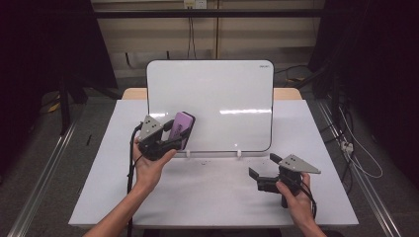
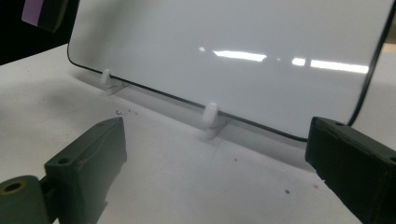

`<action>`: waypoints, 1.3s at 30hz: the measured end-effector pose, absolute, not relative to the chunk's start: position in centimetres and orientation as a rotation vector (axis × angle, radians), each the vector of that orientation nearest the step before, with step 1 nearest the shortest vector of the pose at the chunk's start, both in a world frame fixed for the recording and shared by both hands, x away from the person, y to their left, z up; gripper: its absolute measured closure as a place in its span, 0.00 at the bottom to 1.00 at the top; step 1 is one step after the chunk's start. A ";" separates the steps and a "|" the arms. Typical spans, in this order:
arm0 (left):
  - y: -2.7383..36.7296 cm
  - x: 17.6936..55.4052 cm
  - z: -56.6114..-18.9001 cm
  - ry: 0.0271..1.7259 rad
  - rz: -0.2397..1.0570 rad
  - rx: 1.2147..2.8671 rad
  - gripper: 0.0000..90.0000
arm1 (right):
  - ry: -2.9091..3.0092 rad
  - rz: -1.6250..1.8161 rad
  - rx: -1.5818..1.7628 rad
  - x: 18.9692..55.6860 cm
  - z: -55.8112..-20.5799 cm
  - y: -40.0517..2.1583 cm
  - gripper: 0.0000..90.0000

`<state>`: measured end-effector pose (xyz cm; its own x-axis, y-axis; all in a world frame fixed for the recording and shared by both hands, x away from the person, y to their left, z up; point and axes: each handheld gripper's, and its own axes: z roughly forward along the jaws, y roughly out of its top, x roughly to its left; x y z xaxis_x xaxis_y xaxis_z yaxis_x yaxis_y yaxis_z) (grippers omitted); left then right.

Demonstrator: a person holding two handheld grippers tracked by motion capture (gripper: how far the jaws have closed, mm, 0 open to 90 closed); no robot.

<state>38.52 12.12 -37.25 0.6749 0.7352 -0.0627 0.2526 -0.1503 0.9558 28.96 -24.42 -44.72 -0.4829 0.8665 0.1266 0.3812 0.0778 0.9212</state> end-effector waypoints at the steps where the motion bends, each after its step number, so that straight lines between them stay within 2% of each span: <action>1: 12.1 38.4 -37.2 0.796 0.512 1.716 0.46 | 1.912 1.403 1.219 29.0 -44.7 -24.2 0.06; 8: 11.4 37.7 -37.7 0.794 0.436 1.695 0.46 | 1.907 1.472 1.219 30.0 -44.4 -22.5 0.08; 11: 10.9 37.1 -37.9 0.774 0.460 1.716 0.46 | 1.916 1.514 1.182 30.2 -44.1 -21.4 0.09; 21: 9.0 35.7 -39.2 0.747 0.407 1.714 0.46 | 1.847 1.707 1.082 31.3 -42.0 -18.7 0.12; 33: 8.2 35.1 -39.6 0.721 0.400 1.709 0.46 | 1.697 1.896 1.165 32.9 -40.8 -17.5 0.27; 39: 7.8 35.3 -39.9 0.722 0.393 1.702 0.46 | 1.603 2.041 1.294 33.8 -41.1 -16.8 0.44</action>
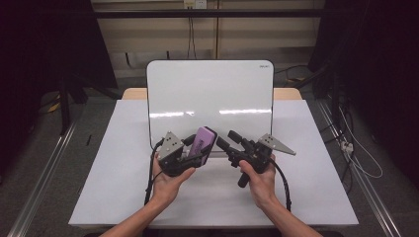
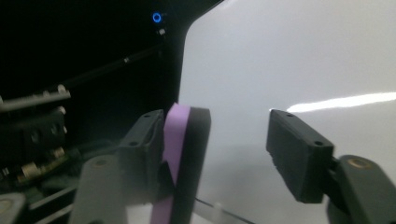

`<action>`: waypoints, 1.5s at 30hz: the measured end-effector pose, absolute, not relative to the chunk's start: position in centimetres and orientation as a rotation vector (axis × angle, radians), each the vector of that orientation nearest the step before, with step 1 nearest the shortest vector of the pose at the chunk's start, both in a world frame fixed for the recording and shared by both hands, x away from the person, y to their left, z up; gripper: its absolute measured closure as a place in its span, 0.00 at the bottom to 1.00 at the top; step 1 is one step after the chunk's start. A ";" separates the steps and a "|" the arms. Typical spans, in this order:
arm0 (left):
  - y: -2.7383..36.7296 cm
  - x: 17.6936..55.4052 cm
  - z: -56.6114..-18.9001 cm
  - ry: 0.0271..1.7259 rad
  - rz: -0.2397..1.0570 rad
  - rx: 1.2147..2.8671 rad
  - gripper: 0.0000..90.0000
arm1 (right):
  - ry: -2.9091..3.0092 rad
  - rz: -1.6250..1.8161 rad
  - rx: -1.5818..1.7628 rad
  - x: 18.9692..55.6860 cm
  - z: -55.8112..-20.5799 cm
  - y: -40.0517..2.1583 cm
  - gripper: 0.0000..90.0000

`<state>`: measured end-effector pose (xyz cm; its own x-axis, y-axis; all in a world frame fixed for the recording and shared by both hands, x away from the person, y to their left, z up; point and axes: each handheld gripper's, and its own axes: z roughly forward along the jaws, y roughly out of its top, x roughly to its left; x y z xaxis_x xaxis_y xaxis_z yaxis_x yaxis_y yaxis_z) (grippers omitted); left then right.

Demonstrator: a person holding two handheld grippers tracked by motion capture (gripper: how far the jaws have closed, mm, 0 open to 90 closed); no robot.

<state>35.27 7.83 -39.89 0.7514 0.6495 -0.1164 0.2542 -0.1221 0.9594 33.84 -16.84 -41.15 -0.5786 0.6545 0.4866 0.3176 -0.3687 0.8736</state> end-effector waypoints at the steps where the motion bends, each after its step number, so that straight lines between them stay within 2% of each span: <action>1: 7.8 35.2 -40.0 0.720 0.391 1.698 0.46 | 1.591 2.059 1.306 34.0 -41.2 -16.7 0.46; 10: 7.3 35.2 -40.3 0.713 0.389 1.703 0.46 | 1.601 2.117 1.348 34.1 -41.6 -15.7 0.57; 14: 7.1 35.2 -40.4 0.709 0.399 1.706 0.46 | 1.619 2.116 1.354 34.3 -41.7 -15.7 0.69; 28: 6.8 35.3 -40.6 0.712 0.380 1.711 0.45 | 1.641 2.078 1.326 34.1 -41.5 -15.8 0.74; 29: 6.8 35.3 -40.6 0.715 0.379 1.720 0.44 | 1.643 2.074 1.317 34.1 -41.5 -15.8 0.75; 32: 6.7 35.3 -40.8 0.727 0.371 1.747 0.29 | 1.635 2.065 1.309 34.0 -41.4 -16.1 0.75; 35: 6.6 35.4 -41.0 0.729 0.385 1.787 0.23 | 1.618 2.043 1.302 34.2 -41.2 -16.7 0.75; 40: 7.0 35.4 -40.8 0.728 0.382 1.792 0.17 | 1.635 1.980 1.282 34.3 -41.1 -17.6 0.76; 45: 7.9 35.5 -40.6 0.731 0.361 1.824 0.16 | 1.644 1.934 1.268 34.1 -40.7 -18.5 0.76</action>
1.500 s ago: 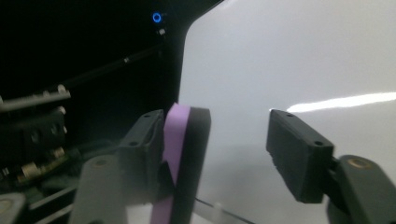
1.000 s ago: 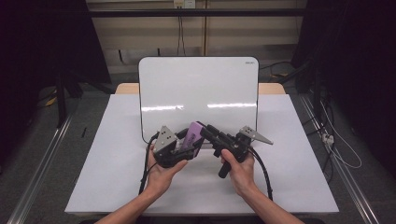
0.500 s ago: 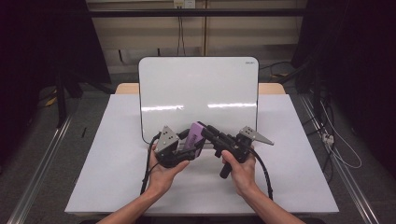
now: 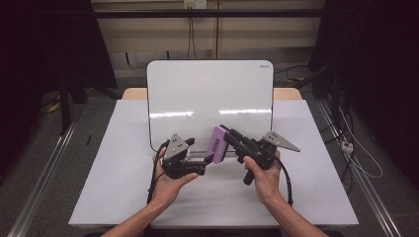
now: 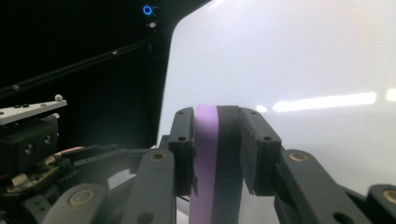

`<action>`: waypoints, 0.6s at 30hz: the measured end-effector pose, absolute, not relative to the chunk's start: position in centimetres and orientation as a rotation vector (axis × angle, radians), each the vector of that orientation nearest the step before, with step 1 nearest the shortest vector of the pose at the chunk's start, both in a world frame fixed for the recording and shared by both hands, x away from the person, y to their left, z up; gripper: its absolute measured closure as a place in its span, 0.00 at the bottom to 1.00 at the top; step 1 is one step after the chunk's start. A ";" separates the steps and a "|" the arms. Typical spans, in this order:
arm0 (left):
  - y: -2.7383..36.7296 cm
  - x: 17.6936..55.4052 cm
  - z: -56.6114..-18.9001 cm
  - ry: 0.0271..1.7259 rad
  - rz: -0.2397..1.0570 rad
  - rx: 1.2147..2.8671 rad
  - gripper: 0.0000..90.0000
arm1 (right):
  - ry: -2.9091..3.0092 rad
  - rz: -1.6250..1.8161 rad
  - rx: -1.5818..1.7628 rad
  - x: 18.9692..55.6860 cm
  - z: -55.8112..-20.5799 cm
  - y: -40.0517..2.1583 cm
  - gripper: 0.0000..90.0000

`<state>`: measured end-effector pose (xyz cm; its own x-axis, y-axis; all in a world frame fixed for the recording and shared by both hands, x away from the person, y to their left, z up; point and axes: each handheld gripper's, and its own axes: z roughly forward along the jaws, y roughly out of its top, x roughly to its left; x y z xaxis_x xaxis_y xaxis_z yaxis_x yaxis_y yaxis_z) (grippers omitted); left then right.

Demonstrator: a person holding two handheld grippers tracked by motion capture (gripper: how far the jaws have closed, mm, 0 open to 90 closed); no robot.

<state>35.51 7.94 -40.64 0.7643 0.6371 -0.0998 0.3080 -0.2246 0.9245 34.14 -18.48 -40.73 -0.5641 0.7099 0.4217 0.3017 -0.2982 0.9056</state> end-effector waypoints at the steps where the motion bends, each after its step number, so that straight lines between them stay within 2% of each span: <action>1: 8.2 35.5 -40.6 0.733 0.375 1.829 0.16 | 1.644 1.919 1.261 34.1 -40.6 -18.7 0.76; 5: 9.5 35.6 -40.2 0.757 0.410 1.836 0.15 | 1.658 1.825 1.227 33.8 -40.2 -19.6 0.76; 8: 10.7 35.7 -40.0 0.790 0.428 1.822 0.20 | 1.677 1.750 1.209 33.5 -40.0 -20.4 0.76; 10: 11.6 35.6 -40.0 0.811 0.434 1.810 0.16 | 1.668 1.732 1.210 33.4 -39.8 -21.0 0.76; 18: 14.1 35.1 -40.6 0.835 0.476 1.829 0.12 | 1.719 1.523 1.177 32.8 -38.7 -22.6 0.77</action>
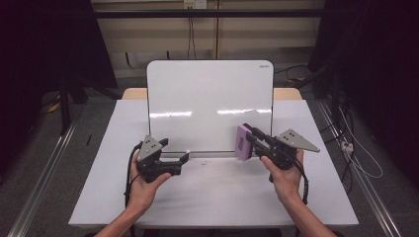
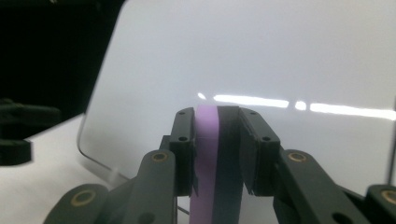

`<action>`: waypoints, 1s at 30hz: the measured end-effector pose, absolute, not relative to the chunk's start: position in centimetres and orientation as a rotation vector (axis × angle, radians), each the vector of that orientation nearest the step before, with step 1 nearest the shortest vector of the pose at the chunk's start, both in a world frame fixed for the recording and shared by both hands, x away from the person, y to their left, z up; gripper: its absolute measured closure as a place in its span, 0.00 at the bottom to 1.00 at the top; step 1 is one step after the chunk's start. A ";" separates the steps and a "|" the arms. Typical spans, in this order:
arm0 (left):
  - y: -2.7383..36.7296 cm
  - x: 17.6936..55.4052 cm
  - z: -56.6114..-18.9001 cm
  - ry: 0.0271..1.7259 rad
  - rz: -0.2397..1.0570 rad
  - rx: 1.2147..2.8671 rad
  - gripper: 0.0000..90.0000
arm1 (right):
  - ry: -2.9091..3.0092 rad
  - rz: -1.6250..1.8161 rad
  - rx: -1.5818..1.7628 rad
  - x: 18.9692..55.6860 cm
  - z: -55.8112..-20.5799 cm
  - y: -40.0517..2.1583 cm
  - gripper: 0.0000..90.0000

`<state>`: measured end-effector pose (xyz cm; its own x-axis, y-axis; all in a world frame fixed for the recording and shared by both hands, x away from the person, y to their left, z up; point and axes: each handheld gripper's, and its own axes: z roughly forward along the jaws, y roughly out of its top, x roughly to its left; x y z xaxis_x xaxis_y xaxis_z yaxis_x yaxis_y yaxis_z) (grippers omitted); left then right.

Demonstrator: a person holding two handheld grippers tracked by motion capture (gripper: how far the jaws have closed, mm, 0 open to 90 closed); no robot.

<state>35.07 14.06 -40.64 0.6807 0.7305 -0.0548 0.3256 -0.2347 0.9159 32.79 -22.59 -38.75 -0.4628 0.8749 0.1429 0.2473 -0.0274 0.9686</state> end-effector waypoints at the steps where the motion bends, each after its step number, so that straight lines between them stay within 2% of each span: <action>1: 14.3 34.9 -40.8 0.838 0.480 1.836 0.11 | 1.725 1.500 1.170 32.7 -38.7 -22.7 0.77; 9: 16.2 34.2 -41.7 0.874 0.509 1.851 0.10 | 1.803 1.242 1.063 32.4 -37.9 -22.8 0.78; 19: 17.8 34.1 -42.6 0.935 0.533 1.814 0.08 | 1.860 0.842 0.890 33.4 -38.3 -20.8 0.78; 30: 18.2 34.1 -42.8 0.934 0.571 1.817 0.08 | 1.930 0.738 0.825 35.4 -39.6 -18.8 0.78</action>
<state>34.15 18.18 -42.81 0.5946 0.8037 -0.0242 0.3452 -0.2280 0.9104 35.44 -18.81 -39.56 -0.3872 0.7807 -0.4905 0.2543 0.6018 0.7571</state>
